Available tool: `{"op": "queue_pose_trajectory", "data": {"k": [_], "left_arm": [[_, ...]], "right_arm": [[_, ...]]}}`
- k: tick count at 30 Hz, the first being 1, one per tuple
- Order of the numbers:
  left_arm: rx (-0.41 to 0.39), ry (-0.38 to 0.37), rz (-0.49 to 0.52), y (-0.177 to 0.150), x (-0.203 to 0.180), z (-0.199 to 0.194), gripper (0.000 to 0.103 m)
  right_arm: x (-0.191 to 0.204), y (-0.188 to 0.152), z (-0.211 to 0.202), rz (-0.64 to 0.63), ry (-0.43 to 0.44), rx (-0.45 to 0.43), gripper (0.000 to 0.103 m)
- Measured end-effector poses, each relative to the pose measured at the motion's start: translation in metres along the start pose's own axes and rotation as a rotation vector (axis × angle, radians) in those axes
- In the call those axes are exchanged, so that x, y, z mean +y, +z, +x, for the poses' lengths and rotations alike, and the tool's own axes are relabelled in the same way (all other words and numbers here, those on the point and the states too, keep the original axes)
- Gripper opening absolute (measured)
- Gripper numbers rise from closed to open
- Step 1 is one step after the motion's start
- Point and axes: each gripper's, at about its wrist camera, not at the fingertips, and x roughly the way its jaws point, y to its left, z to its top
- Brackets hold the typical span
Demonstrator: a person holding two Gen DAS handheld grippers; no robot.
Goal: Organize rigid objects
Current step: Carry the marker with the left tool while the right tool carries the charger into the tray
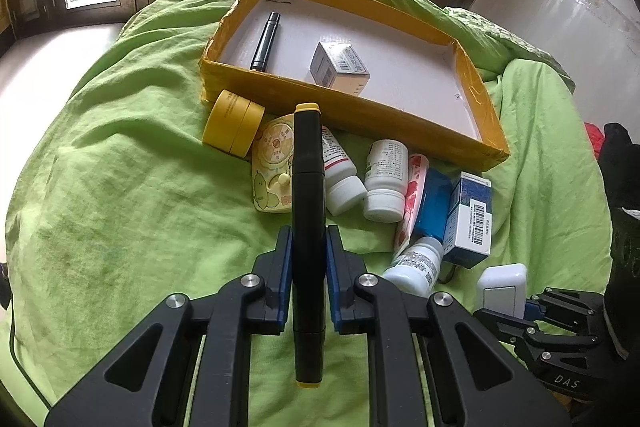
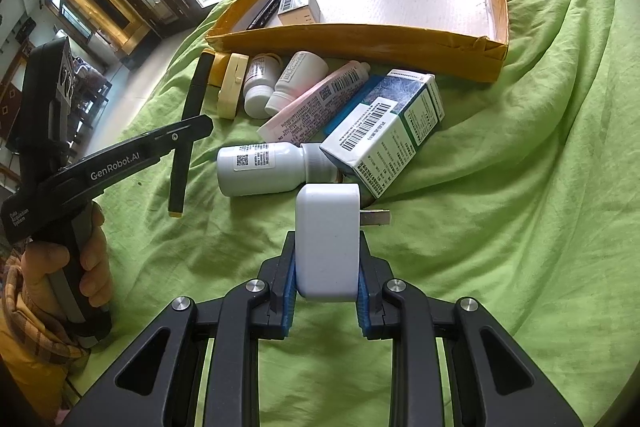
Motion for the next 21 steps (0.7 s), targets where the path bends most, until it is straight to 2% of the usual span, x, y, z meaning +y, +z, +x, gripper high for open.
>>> {"op": "queue_pose_trajectory", "data": {"k": [13, 21], "left_arm": [[-0.029, -0.010, -0.020, 0.035, -0.002, -0.013, 0.013], [-0.050, -0.005, 0.009, 0.058, -0.009, -0.016, 0.013]], "right_arm": [[0.001, 0.002, 0.001, 0.001, 0.013, -0.001, 0.022], [0.001, 0.003, 0.002, 0.005, 0.018, -0.002, 0.022]]}}
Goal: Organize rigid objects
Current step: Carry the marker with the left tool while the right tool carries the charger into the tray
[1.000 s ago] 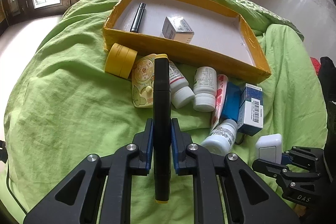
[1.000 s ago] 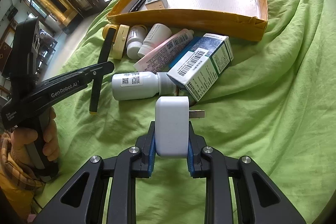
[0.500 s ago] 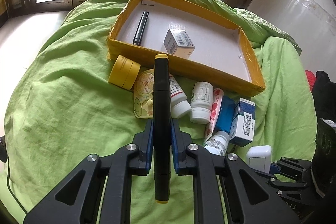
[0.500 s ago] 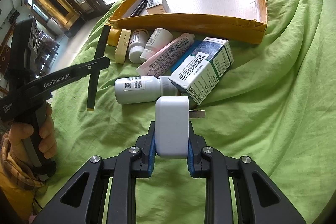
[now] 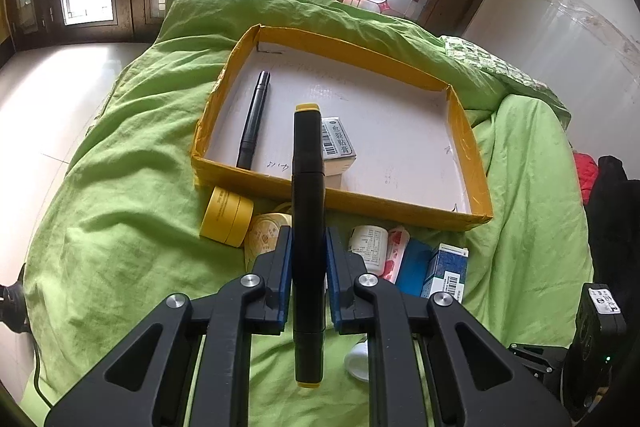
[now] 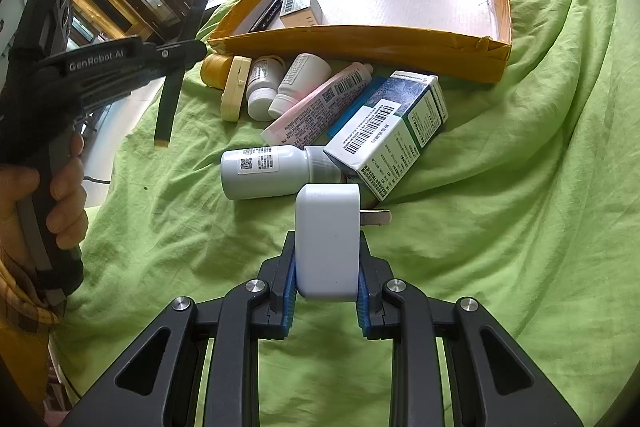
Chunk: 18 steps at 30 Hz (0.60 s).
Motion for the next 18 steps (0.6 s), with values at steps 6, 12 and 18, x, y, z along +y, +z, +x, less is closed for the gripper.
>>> {"op": "queue_pose_trajectory", "data": {"k": [6, 12, 18], "left_arm": [[-0.006, 0.002, 0.008, 0.009, -0.001, 0.000, 0.013], [-0.012, 0.009, 0.013, 0.019, -0.001, 0.003, 0.013], [-0.012, 0.011, 0.022, 0.026, -0.002, 0.007, 0.013]], "right_arm": [[-0.001, 0.003, -0.005, 0.009, 0.010, -0.017, 0.022], [0.000, 0.015, -0.022, 0.020, 0.017, -0.067, 0.022], [0.001, 0.036, -0.034, 0.050, 0.025, -0.122, 0.022]]}}
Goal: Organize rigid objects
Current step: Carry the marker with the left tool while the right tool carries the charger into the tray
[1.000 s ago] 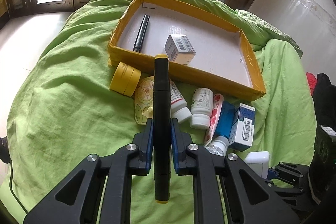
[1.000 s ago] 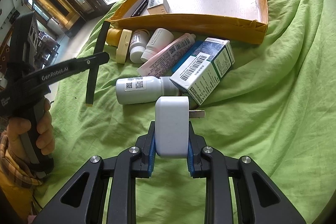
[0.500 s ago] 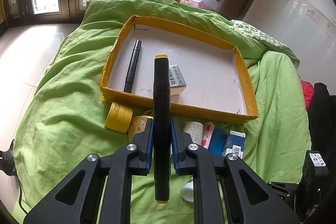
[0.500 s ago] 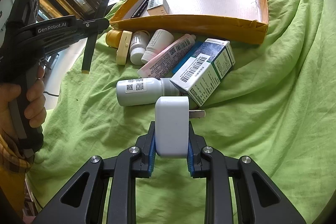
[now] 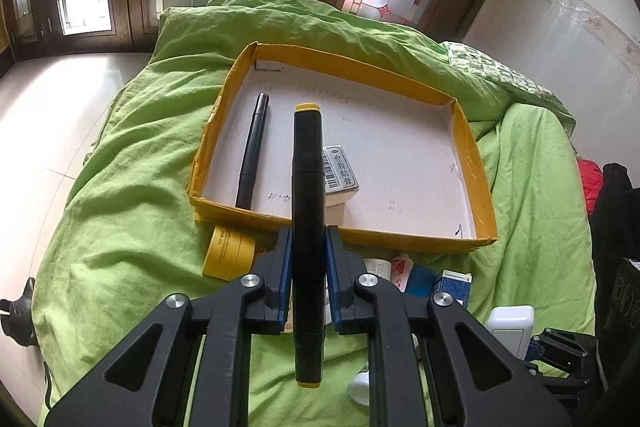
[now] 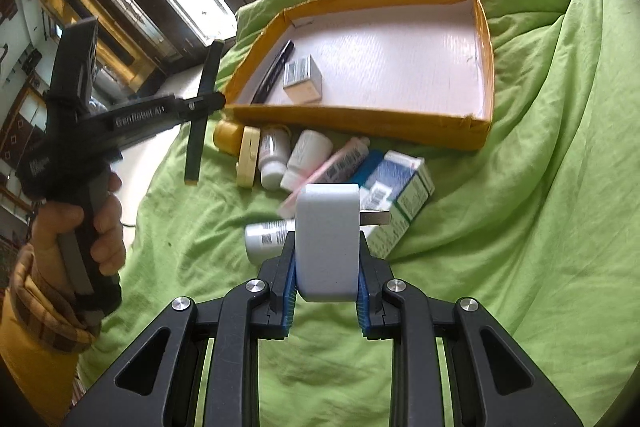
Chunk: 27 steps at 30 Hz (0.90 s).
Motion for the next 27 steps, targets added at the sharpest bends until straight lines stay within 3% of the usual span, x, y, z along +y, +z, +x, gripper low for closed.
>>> {"op": "queue_pose_trajectory", "data": {"k": [11, 27], "left_arm": [[0.000, 0.001, 0.020, 0.017, 0.001, 0.009, 0.013], [-0.004, -0.005, 0.024, 0.071, 0.006, 0.034, 0.013]], "right_arm": [[0.002, 0.036, 0.004, 0.034, 0.010, -0.046, 0.022], [-0.006, 0.103, 0.029, 0.065, -0.024, -0.089, 0.022]]}}
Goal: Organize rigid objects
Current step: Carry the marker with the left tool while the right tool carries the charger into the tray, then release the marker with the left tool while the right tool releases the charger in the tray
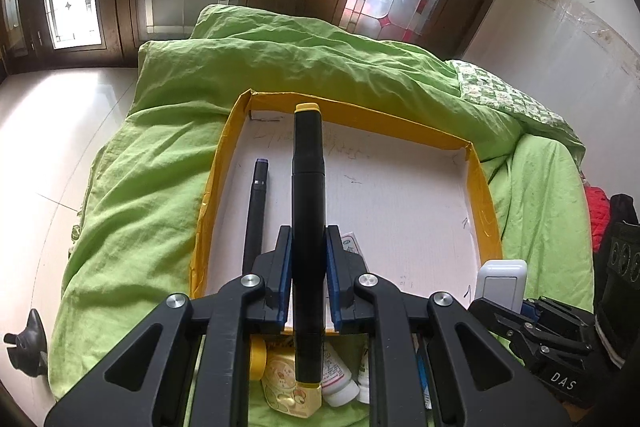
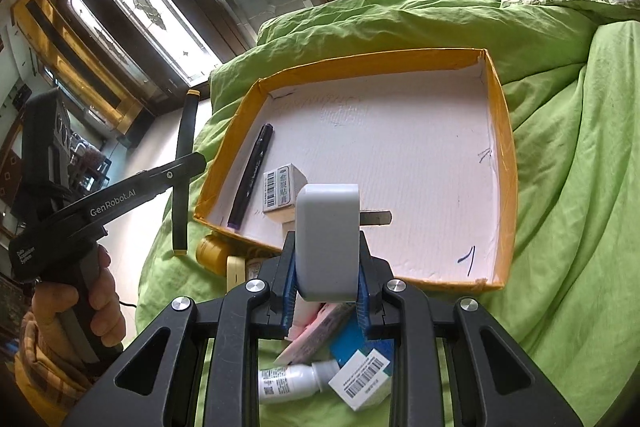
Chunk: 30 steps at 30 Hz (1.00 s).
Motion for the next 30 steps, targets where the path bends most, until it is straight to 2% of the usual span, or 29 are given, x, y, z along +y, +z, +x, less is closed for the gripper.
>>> {"op": "queue_pose_trajectory", "data": {"k": [5, 13, 19, 30], "left_arm": [[0.035, 0.031, 0.021, 0.005, 0.000, 0.027, 0.013], [0.077, 0.014, 0.026, 0.009, 0.002, 0.059, 0.013], [0.123, 0.011, 0.046, 0.003, -0.003, 0.080, 0.013], [0.156, 0.049, 0.111, -0.006, 0.000, 0.087, 0.013]], "right_arm": [[-0.001, 0.012, 0.020, -0.029, -0.038, 0.018, 0.022], [-0.007, 0.025, 0.044, -0.035, -0.090, 0.019, 0.022], [-0.013, 0.021, 0.064, -0.036, -0.113, 0.051, 0.022], [-0.011, 0.017, 0.085, -0.077, -0.156, 0.097, 0.022]]}}
